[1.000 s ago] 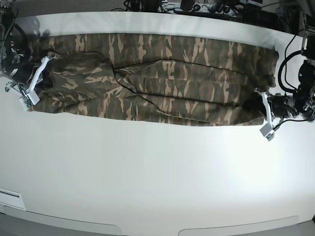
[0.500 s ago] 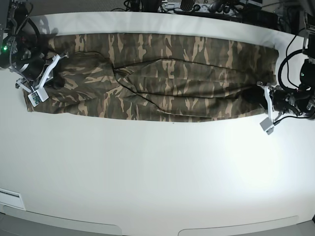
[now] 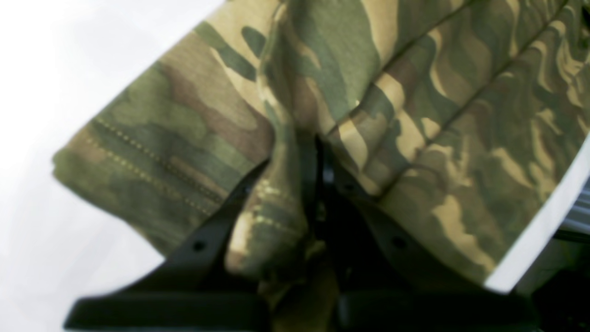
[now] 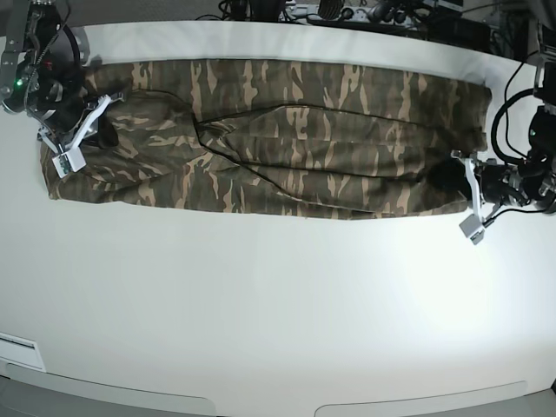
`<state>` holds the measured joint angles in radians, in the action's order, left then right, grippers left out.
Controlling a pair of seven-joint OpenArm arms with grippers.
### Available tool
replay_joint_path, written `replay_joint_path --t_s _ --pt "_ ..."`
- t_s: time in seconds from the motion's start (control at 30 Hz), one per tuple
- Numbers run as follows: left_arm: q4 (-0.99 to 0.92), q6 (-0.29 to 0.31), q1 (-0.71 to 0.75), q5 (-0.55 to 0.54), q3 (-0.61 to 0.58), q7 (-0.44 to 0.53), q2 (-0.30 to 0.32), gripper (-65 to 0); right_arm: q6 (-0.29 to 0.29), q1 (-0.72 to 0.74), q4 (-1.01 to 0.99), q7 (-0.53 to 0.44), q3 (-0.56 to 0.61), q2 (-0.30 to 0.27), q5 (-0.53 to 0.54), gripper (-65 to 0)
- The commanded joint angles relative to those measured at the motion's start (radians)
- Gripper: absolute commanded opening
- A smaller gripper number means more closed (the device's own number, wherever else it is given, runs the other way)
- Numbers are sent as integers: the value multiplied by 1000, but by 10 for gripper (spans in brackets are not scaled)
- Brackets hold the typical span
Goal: Fold the T-shirt properly
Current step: 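Drag the folded shirt ends outward with both grippers to smooth the fold, then release the left gripper and lift it away from the shirt end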
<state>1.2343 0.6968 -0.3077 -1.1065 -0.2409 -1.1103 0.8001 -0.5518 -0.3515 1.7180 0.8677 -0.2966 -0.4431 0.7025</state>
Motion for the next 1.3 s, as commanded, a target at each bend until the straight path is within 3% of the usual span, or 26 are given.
replay_joint_path --t_s 0.0,0.17,0.3,0.5,0.57,1.17,1.27 --pt "8 1 -32 -8 10 7 24 -650 9 12 -23 18 -5 -14 -27 -650" --pt "8 1 -80 -26 10 6 38 -650 10 14 -72 23 -5 -14 -26 -650" --pt "8 1 -106 -165 10 -5 48 -650 10 17 -71 22 -5 -14 -22 -650" --pt "8 1 -111 -377 10 -221 51 -650 29 16 -71 23 -5 -14 -23 -650" --pt "8 1 -111 -377 10 -286 51 -650 29 16 -71 23 -5 -14 -23 -650" --pt "7 1 -102 -377 10 -286 109 -650 28 16 -71 23 -5 -14 -24 -650" --pt "7 1 -91 -268 10 -230 109 -650 28 16 -71 23 -5 -14 -24 -650"
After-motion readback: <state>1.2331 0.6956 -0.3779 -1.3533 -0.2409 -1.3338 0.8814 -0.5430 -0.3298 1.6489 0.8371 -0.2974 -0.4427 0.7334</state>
